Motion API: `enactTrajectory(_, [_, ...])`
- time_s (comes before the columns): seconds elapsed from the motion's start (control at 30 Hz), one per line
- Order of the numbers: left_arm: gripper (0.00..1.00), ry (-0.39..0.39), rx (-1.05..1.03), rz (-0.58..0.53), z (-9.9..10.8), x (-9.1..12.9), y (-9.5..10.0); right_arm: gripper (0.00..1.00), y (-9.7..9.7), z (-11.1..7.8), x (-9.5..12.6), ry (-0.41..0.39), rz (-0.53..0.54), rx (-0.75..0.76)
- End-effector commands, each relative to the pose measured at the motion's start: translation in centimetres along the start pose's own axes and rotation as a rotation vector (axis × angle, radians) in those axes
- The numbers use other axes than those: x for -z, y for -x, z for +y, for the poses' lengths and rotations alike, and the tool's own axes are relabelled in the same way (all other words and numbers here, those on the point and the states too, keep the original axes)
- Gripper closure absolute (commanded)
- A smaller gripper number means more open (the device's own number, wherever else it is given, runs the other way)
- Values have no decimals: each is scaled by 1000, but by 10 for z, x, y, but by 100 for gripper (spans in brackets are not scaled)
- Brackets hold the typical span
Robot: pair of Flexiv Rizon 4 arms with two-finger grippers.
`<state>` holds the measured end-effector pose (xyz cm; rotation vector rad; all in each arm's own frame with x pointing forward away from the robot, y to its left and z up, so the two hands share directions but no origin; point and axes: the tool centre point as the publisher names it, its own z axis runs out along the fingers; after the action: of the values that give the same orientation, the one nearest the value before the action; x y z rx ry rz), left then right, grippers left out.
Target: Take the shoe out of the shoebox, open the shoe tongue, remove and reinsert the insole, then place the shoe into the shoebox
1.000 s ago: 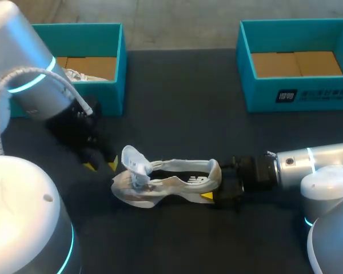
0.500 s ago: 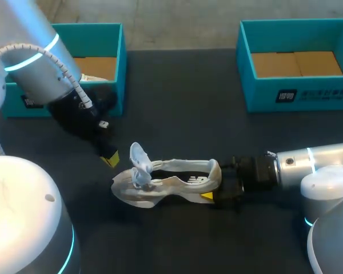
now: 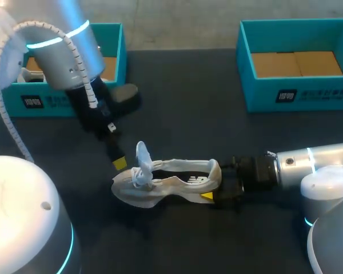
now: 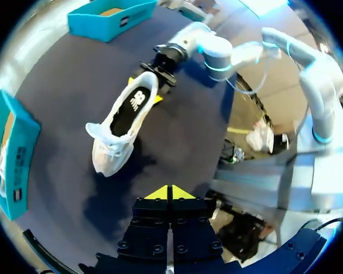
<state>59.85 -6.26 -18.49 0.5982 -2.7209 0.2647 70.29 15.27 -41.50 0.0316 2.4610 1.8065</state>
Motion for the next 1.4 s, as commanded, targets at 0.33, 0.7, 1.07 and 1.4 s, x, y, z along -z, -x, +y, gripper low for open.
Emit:
enactTrajectory(0.33, [100, 87, -13, 8, -8, 1, 4, 100, 0, 1, -2, -7, 0, -1])
enactTrajectory(0.7, [100, 65, -232, -130, -70, -23, 13, 100, 0, 1, -2, -7, 0, -1])
enactTrajectory(1.07, [100, 109, -315, -159, -120, -55, 17, 100, 0, 1, -2, -7, 0, -1])
enactTrajectory(1.4, [100, 109, -315, -159, -120, -55, 17, 100, 0, 1, -2, -7, 0, -1])
